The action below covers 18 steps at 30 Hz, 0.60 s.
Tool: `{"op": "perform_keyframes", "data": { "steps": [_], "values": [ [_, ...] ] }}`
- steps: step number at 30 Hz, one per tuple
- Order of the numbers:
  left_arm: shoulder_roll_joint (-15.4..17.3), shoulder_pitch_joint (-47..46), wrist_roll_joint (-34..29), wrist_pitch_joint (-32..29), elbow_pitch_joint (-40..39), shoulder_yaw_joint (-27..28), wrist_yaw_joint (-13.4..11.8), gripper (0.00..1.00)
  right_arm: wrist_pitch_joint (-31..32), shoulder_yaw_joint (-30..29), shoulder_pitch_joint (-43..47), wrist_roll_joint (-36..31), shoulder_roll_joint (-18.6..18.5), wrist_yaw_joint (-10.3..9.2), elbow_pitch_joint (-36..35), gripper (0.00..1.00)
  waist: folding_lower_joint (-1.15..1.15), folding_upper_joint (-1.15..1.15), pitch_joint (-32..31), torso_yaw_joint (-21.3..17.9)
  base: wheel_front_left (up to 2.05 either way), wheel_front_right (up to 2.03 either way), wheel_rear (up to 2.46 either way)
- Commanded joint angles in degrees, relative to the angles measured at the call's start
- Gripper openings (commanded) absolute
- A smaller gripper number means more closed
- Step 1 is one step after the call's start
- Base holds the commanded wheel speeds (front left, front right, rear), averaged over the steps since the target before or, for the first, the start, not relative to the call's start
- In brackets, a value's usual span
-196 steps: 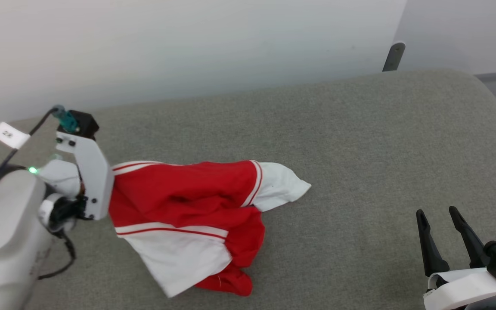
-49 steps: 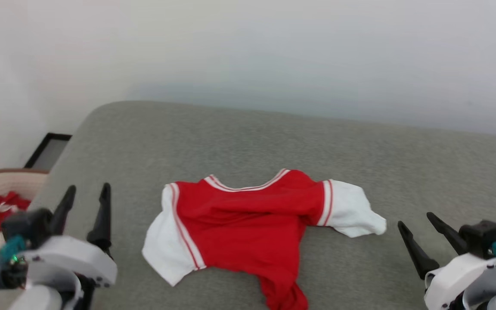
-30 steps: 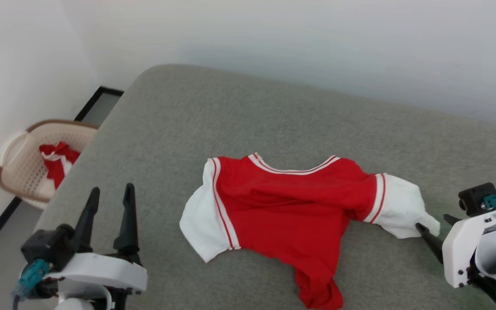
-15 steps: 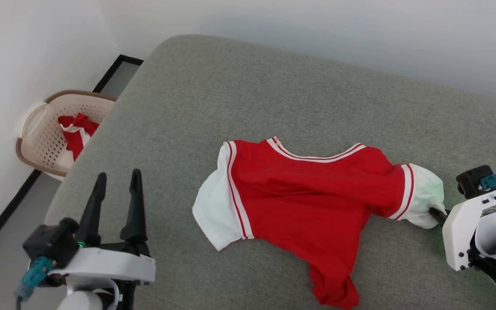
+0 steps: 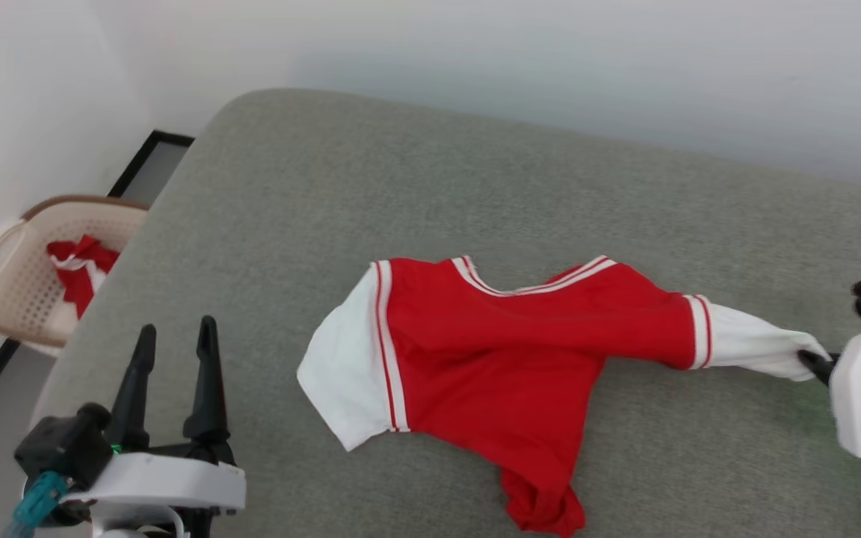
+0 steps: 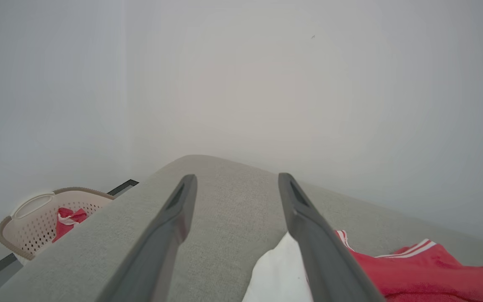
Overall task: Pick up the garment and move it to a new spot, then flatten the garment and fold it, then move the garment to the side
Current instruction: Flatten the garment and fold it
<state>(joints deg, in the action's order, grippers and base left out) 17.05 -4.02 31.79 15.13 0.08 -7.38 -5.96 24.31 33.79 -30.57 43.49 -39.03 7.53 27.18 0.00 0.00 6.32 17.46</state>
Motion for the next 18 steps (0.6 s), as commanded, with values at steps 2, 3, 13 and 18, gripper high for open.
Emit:
{"op": "perform_keyframes", "data": {
  "steps": [2,3,13,18],
  "values": [
    [0.2,1.3,-0.4,0.0,-0.3,0.2,0.2,1.00,1.1,-0.3,1.2,1.5,-2.7,-0.07,-2.4,0.00,0.00,0.00,-1.6,-2.4,0.00,0.00,0.00],
    [0.2,1.4,-0.4,0.0,-0.4,0.1,0.1,1.00,1.6,-0.6,1.6,1.9,-3.7,-0.07,-3.3,0.00,0.00,0.00,-1.8,-2.8,0.00,0.00,0.00],
    [1.1,2.5,-0.4,-0.8,-0.9,-0.3,0.2,1.00,5.6,-5.9,8.1,4.2,-11.5,-0.07,-7.8,0.00,0.00,0.00,-2.7,-5.0,0.00,0.00,0.00],
    [1.2,2.8,-0.2,-1.3,-1.3,-0.6,-0.1,1.00,6.1,-10.2,13.2,3.3,-12.5,-0.07,-7.5,0.00,0.00,0.00,-2.6,-5.3,0.00,0.00,0.00]
  ]
}}
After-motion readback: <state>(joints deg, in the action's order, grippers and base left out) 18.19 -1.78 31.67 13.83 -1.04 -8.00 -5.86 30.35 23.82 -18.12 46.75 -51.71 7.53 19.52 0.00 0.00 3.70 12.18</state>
